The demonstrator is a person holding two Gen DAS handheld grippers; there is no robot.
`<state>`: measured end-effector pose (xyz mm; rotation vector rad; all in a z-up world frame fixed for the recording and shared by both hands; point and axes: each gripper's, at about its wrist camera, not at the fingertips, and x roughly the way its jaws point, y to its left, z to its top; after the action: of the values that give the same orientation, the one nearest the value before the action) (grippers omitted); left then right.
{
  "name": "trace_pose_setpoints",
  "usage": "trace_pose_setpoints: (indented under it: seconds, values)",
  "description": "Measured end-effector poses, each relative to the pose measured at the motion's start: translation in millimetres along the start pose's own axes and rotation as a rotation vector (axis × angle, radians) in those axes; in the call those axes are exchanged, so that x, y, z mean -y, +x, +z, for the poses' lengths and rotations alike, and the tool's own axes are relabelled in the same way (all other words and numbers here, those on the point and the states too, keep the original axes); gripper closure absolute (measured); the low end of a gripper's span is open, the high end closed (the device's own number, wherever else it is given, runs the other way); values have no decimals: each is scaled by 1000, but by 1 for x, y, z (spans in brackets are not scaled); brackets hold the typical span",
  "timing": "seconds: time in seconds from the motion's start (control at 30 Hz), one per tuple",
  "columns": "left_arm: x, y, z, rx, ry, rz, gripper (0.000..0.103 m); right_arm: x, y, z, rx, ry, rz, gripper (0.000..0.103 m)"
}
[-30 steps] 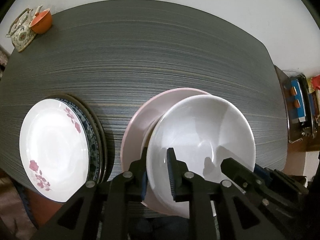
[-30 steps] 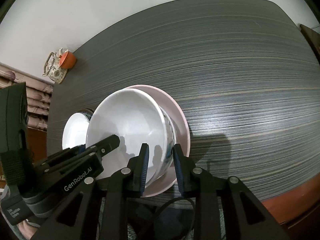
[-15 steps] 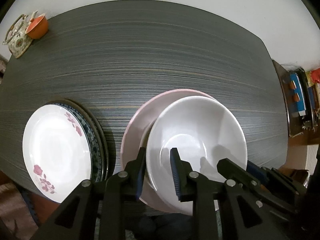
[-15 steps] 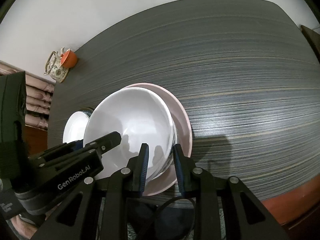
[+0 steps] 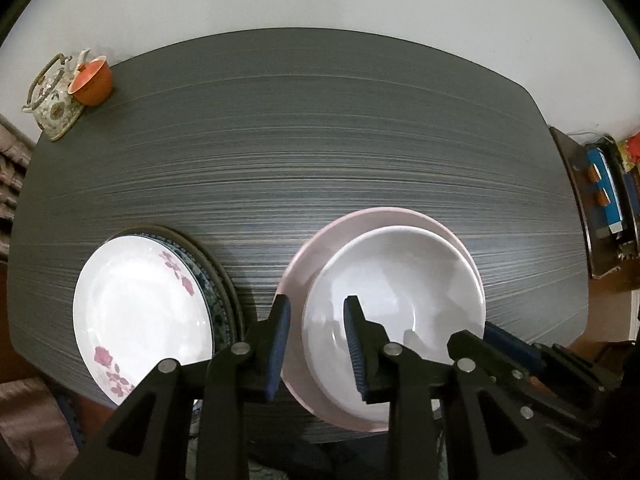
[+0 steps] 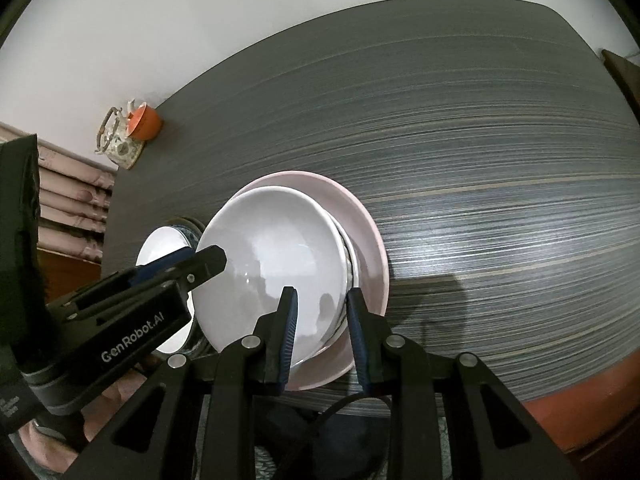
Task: Organize plates and bowls
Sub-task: 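Grip the rims of the nested bowls with both tools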
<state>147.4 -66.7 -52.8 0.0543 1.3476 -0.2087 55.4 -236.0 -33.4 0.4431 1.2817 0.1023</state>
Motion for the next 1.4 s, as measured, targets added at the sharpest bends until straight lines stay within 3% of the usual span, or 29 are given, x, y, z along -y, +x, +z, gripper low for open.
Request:
trace_pose_setpoints:
  seconds: [0.27, 0.43, 0.77, 1.07, 1.4]
  values:
    - [2, -8, -10, 68, 11, 16, 75, 2, -5, -2, 12, 6, 10, 76]
    - [-4, -14, -17, 112, 20, 24, 69, 4, -14, -4, 39, -5, 4, 75]
    - [-22, -21, -31, 138, -6, 37, 69, 12, -23, -6, 70, 18, -13, 72]
    - [-59, -25, -36, 131, -131, -98, 64, 12, -19, -9, 60, 38, -50, 70]
    - [-81, -3, -33, 9, -282, -268, 64, 25, -12, -9, 31, 77, -80, 68]
